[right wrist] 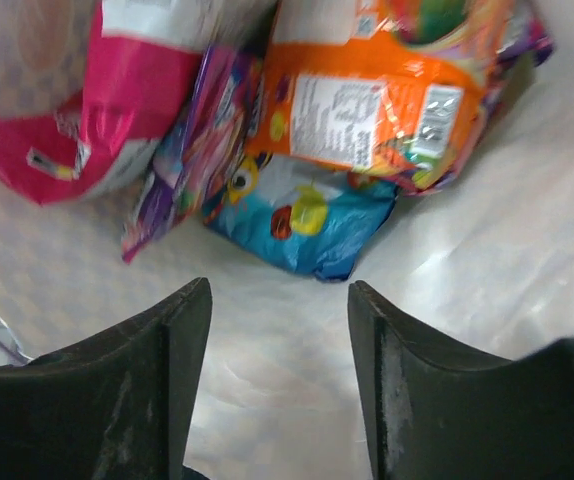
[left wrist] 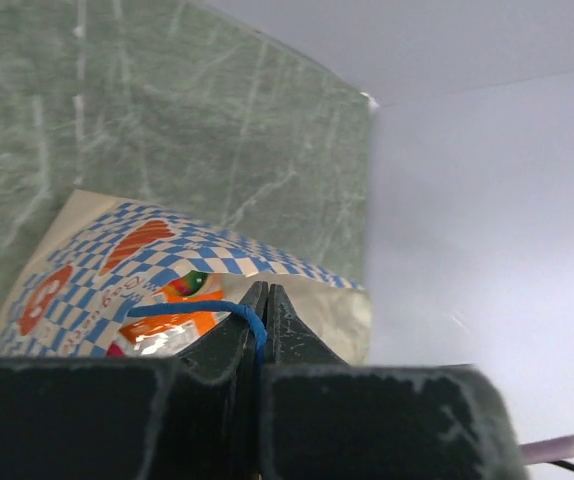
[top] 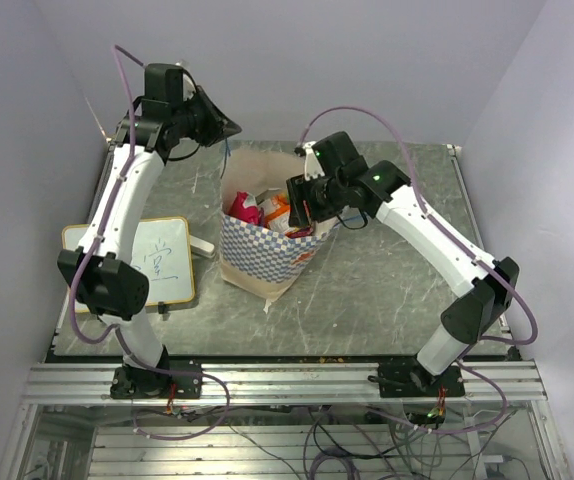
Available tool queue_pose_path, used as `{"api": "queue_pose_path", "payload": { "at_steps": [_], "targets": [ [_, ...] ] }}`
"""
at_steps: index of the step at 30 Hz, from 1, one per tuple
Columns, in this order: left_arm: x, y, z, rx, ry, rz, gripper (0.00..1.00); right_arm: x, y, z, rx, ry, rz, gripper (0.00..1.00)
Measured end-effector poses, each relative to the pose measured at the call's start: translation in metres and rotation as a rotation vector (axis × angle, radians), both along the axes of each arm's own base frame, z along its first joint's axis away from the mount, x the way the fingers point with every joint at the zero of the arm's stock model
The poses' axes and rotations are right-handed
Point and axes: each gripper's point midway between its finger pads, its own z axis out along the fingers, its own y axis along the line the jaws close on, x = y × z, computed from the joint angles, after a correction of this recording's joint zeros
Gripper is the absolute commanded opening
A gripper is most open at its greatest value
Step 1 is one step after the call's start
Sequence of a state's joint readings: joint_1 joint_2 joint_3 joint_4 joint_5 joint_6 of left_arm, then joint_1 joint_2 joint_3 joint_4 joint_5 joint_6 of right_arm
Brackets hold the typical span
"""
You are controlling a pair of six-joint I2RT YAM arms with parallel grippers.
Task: Take the snacks out of the paper bag
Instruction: Adjust the paper bag at the center of the board.
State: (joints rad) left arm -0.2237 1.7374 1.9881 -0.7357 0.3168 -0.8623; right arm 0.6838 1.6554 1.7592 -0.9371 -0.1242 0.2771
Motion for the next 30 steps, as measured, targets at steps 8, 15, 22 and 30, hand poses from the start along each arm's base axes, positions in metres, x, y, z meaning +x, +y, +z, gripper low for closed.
{"api": "queue_pose_path", "payload": {
  "at_steps": [8, 15, 22, 30],
  "targets": [
    [0.013, -0.030, 0.027, -0.157, -0.078, -0.112, 0.07, -0.036, 0.026, -0.016, -0.007, 0.042, 0.146, 0.52],
    [0.000, -0.059, 0.048, -0.244, -0.148, -0.213, 0.07, -0.070, 0.064, -0.014, 0.064, 0.027, 0.315, 0.52],
    [-0.049, -0.101, 0.060, -0.259, -0.183, -0.326, 0.07, -0.078, 0.072, -0.018, 0.127, 0.005, 0.331, 0.56],
    [-0.084, -0.102, 0.070, -0.263, -0.208, -0.334, 0.07, -0.040, 0.015, 0.012, 0.114, -0.169, 0.007, 0.71]
  ]
}}
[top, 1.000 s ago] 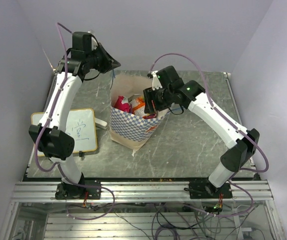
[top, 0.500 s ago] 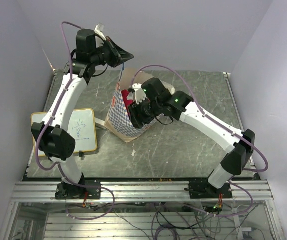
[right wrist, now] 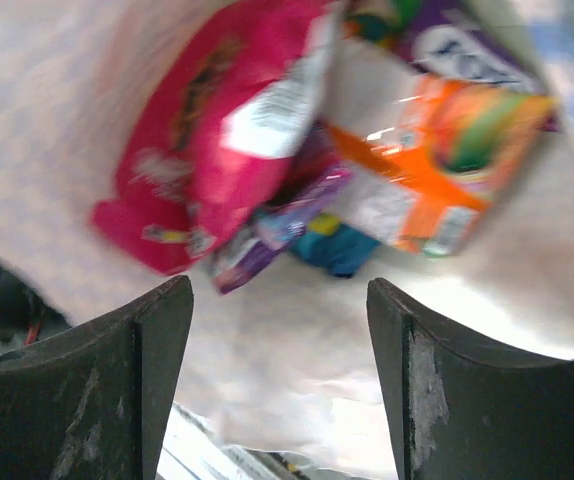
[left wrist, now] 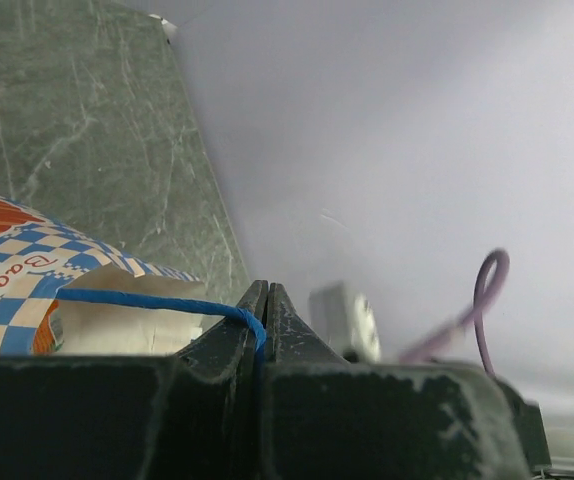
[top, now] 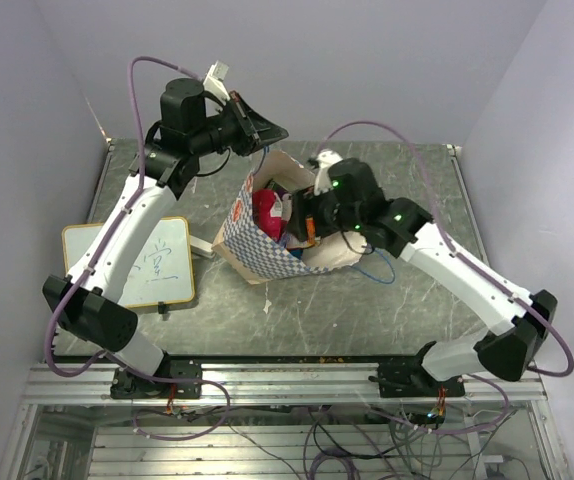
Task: Take the snacks out of the paper bag
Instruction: Adjust the paper bag at the center of the board, then pick up the snack from the paper bag.
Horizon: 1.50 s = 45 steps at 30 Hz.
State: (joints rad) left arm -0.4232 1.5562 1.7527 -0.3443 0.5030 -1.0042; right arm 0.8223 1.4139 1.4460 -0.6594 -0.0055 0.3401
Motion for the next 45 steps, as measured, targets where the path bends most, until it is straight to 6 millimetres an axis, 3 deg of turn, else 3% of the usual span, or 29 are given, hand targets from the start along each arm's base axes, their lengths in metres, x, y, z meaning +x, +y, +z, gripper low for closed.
{"api": "queue_pose_path", "payload": {
  "at_steps": [3, 6, 14, 21, 25, 32, 40, 45],
  "targets": [
    [0.001, 0.002, -0.003, 0.002, 0.005, 0.015, 0.07, 0.030, -0.033, 0.002, 0.045, 0.007, -0.135, 0.71],
    [0.003, 0.002, -0.005, 0.002, 0.011, 0.023, 0.07, 0.052, -0.049, -0.004, 0.092, 0.040, -0.212, 0.72],
    [0.003, 0.002, -0.004, -0.005, 0.020, 0.026, 0.07, 0.052, -0.010, -0.012, 0.188, 0.109, -0.174, 0.86],
    [0.002, 0.000, -0.003, -0.015, 0.024, 0.020, 0.07, 0.044, 0.041, -0.022, 0.141, 0.094, -0.172, 0.87],
    [0.000, -0.003, -0.001, -0.020, 0.021, 0.014, 0.07, 0.049, 0.053, -0.029, 0.087, 0.072, -0.218, 0.77],
    [-0.001, -0.004, 0.002, -0.033, 0.023, 0.005, 0.07, 0.054, 0.045, -0.036, 0.040, 0.058, -0.288, 0.60],
    [-0.001, -0.005, 0.002, -0.034, 0.020, 0.003, 0.07, 0.057, 0.048, -0.038, 0.011, 0.058, -0.299, 0.02],
    [-0.001, -0.004, 0.002, -0.025, 0.007, 0.003, 0.07, 0.060, 0.044, -0.032, -0.002, 0.037, -0.310, 0.00]
  ]
}}
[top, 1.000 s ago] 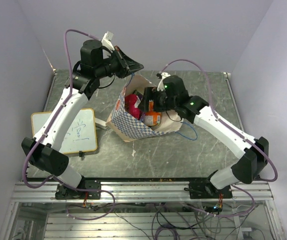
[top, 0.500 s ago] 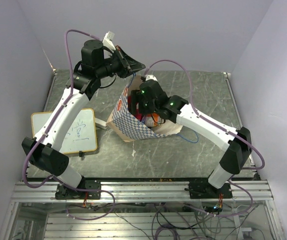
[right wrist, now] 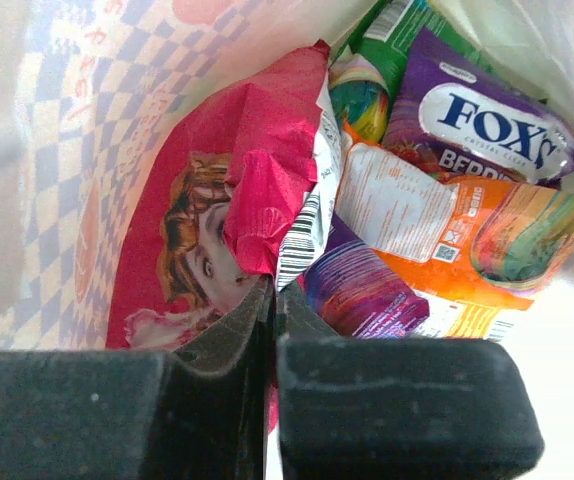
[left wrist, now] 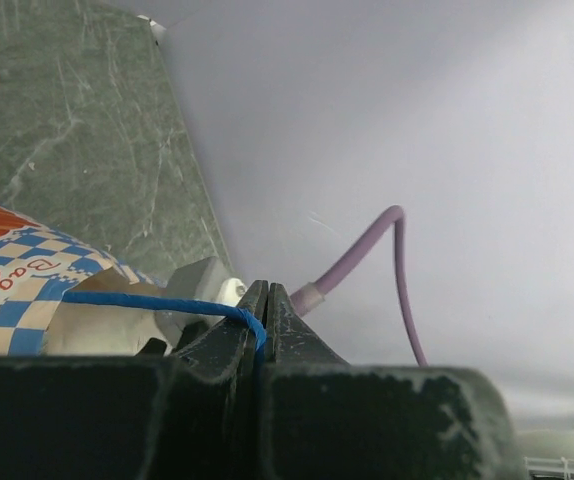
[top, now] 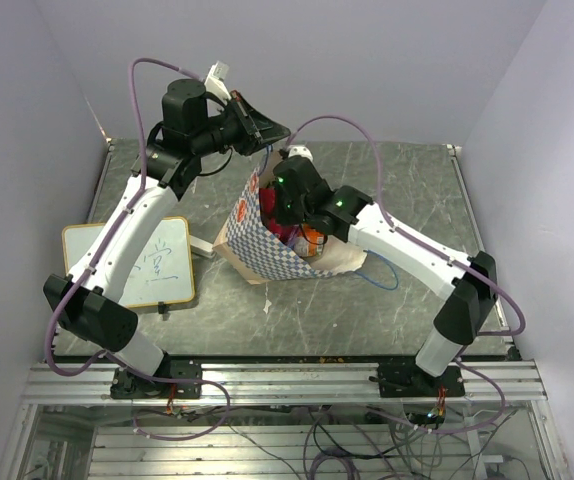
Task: Take the snacks out of the paper bag
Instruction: Pick up the snack from the paper bag, then place the snack at the center of the board.
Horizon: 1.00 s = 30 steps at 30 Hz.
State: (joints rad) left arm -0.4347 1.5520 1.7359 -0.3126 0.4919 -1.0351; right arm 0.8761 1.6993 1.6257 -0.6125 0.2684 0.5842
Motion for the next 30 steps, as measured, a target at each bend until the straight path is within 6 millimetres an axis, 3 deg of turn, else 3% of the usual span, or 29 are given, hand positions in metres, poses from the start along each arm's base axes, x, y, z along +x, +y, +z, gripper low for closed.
{"api": "queue_pose_path", "payload": {
  "at_steps": [6, 16, 25, 30],
  "targets": [
    [0.001, 0.002, -0.004, 0.024, -0.004, 0.006, 0.07, 0.006, -0.012, 0.028, -0.005, -0.088, -0.025, 0.00],
    [0.018, 0.029, -0.011, 0.044, 0.021, 0.083, 0.07, 0.000, -0.057, 0.139, 0.127, -0.321, -0.122, 0.00],
    [0.023, 0.043, -0.018, 0.057, 0.056, 0.107, 0.07, -0.012, -0.088, 0.190, 0.185, -0.425, -0.178, 0.00],
    [0.021, 0.043, -0.020, 0.058, 0.063, 0.090, 0.07, -0.009, -0.104, 0.231, 0.214, -0.522, -0.238, 0.00]
  ]
}}
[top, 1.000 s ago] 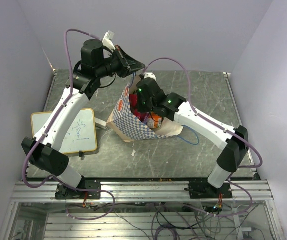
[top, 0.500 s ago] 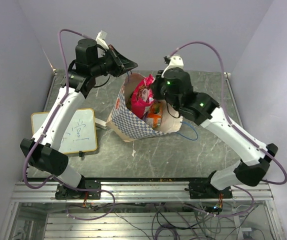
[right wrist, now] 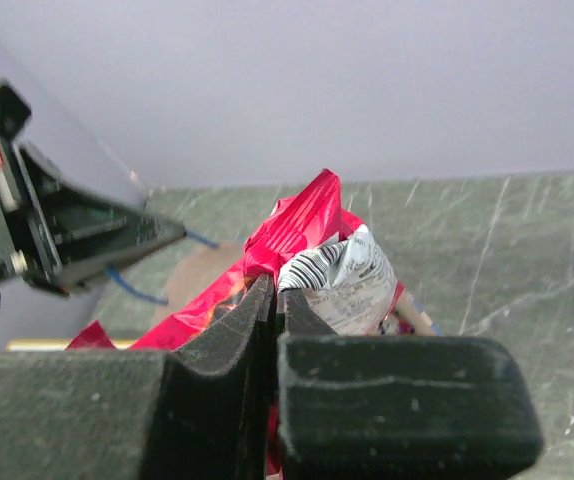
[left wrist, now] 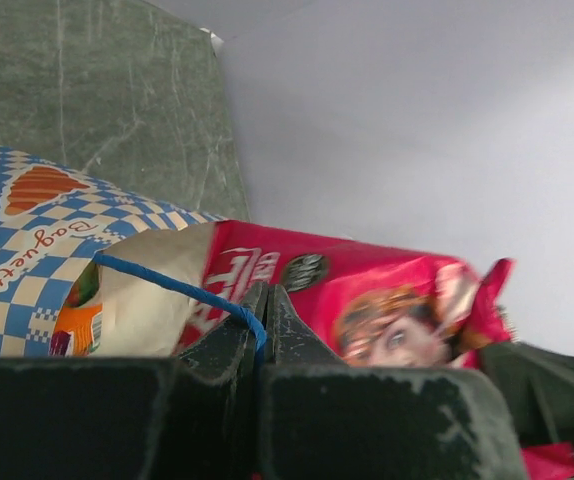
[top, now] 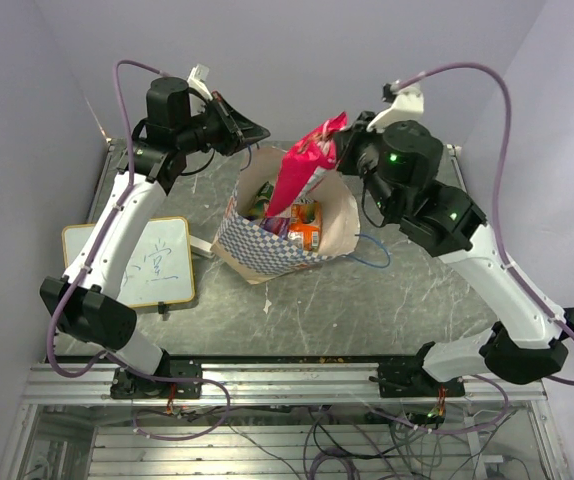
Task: Take the snacks out of the paper bag
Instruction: Place the snack at the center of the board.
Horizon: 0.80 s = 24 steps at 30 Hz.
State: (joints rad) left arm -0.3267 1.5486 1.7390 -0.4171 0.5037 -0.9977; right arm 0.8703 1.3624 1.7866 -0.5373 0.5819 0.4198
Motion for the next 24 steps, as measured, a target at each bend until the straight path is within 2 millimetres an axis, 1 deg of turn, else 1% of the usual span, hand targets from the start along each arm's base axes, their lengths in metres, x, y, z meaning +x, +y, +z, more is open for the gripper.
{"api": "queue_pose_path", "payload": {
  "at_steps": [3, 4, 7, 10, 11, 13, 15, 17, 19, 21, 24],
  "targets": [
    [0.000, 0.000, -0.002, 0.002, 0.005, -0.011, 0.07, 0.002, -0.019, 0.029, 0.012, -0.074, -0.080, 0.00],
    [0.001, 0.000, -0.003, 0.004, 0.006, -0.013, 0.07, 0.003, -0.025, 0.037, 0.014, -0.095, -0.106, 0.00],
    [0.001, 0.001, -0.005, 0.008, 0.008, -0.021, 0.07, 0.007, -0.050, 0.060, -0.004, -0.171, -0.228, 0.00],
    [0.000, 0.001, -0.008, 0.014, 0.017, -0.033, 0.07, 0.015, -0.077, 0.073, -0.044, -0.222, -0.365, 0.00],
    [0.000, 0.000, -0.008, 0.015, 0.018, -0.035, 0.07, 0.019, -0.086, 0.075, -0.053, -0.228, -0.408, 0.00],
    [0.001, 0.000, -0.009, 0.016, 0.020, -0.040, 0.07, 0.032, -0.108, 0.075, -0.071, -0.230, -0.504, 0.00],
    [0.001, 0.000, -0.010, 0.016, 0.025, -0.045, 0.07, 0.051, -0.133, 0.069, -0.091, -0.218, -0.597, 0.00],
    [0.002, -0.001, -0.010, 0.016, 0.026, -0.048, 0.07, 0.072, -0.156, 0.055, -0.121, -0.197, -0.675, 0.00],
    [0.003, -0.001, -0.011, 0.015, 0.029, -0.053, 0.07, 0.092, -0.173, 0.031, -0.158, -0.161, -0.721, 0.00],
    [0.004, -0.002, -0.011, 0.014, 0.030, -0.057, 0.07, 0.111, -0.187, 0.008, -0.172, -0.124, -0.742, 0.00],
    [0.004, -0.004, -0.013, 0.012, 0.034, -0.066, 0.07, 0.143, -0.213, -0.033, -0.178, -0.056, -0.789, 0.00]
  ]
}}
